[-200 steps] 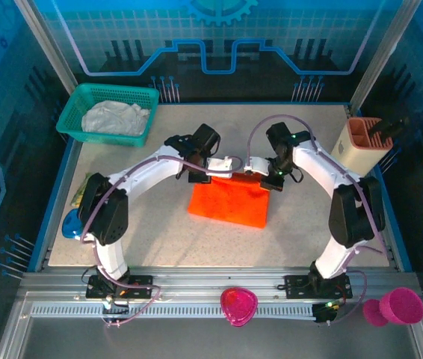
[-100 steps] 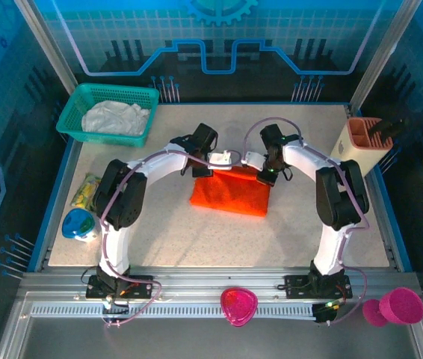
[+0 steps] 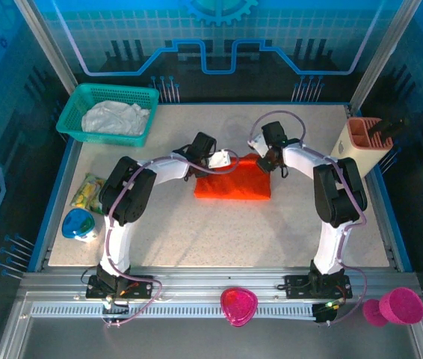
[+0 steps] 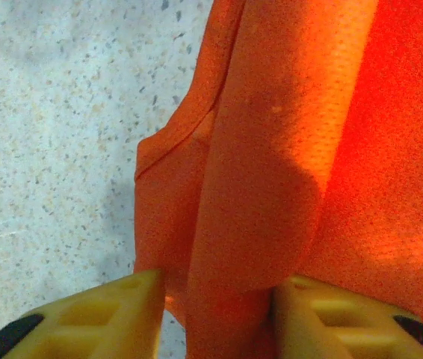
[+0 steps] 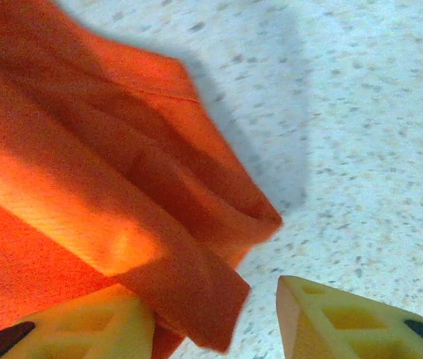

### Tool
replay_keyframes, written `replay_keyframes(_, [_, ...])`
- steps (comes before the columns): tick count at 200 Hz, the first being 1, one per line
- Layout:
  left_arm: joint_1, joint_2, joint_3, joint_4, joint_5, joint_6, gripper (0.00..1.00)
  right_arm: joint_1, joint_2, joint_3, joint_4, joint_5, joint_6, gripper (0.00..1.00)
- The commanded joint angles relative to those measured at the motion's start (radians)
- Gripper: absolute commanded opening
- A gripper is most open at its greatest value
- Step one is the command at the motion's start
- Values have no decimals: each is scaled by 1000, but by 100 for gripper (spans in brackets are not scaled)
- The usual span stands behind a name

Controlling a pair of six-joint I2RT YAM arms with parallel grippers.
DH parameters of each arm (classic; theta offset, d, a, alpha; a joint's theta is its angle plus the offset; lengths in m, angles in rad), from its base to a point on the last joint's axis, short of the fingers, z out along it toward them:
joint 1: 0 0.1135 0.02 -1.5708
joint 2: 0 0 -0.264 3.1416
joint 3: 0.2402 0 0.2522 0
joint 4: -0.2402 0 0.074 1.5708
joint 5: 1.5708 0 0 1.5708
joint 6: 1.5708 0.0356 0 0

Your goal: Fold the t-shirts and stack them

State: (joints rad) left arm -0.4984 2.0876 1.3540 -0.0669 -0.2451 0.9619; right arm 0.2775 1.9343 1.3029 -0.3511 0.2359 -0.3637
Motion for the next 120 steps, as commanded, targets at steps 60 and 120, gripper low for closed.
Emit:
replay_keyframes(60, [8,-150,-167,521,-291,-167,68,-13,-43,44,82,75,364,48])
replay_keyframes(120, [5,-332,-185,525,-443,-319,79,-44,-162,75,-44,-90,566,49])
